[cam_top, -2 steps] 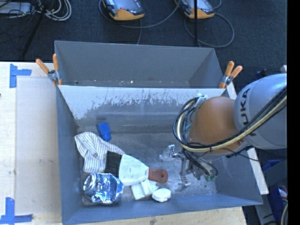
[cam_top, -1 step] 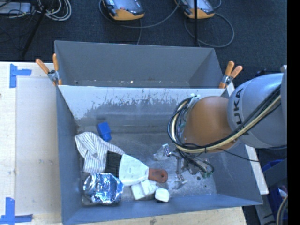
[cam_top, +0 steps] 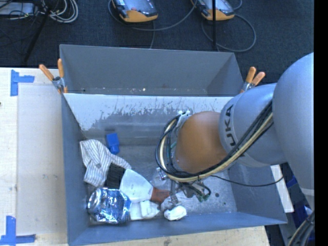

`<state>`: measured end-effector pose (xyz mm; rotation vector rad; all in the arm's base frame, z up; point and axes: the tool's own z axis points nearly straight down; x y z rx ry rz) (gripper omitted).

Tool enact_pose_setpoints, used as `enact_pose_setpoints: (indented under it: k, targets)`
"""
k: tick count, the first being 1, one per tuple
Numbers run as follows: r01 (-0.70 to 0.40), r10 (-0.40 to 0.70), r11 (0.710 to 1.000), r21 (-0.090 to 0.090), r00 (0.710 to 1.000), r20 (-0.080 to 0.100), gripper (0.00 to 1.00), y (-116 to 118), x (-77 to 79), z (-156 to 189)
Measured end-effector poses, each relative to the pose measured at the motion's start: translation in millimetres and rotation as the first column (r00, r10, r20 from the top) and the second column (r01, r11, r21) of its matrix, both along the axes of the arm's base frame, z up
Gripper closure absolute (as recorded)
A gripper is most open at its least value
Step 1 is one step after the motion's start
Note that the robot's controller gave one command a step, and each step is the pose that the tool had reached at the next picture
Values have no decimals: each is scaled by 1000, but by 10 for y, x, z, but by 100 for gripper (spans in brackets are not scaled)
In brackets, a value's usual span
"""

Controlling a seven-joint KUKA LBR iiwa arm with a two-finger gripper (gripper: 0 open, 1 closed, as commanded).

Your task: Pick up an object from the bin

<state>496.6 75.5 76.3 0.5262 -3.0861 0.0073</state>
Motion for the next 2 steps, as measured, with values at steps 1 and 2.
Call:
enact_pose_setpoints:
  k: [1, 2]
  targets:
    - [0, 0, 1000, 0, 1000, 0, 100, 1, 0, 0]
    - [-28, 28, 1000, 6, 1000, 9, 100, -23, -136, 1432]
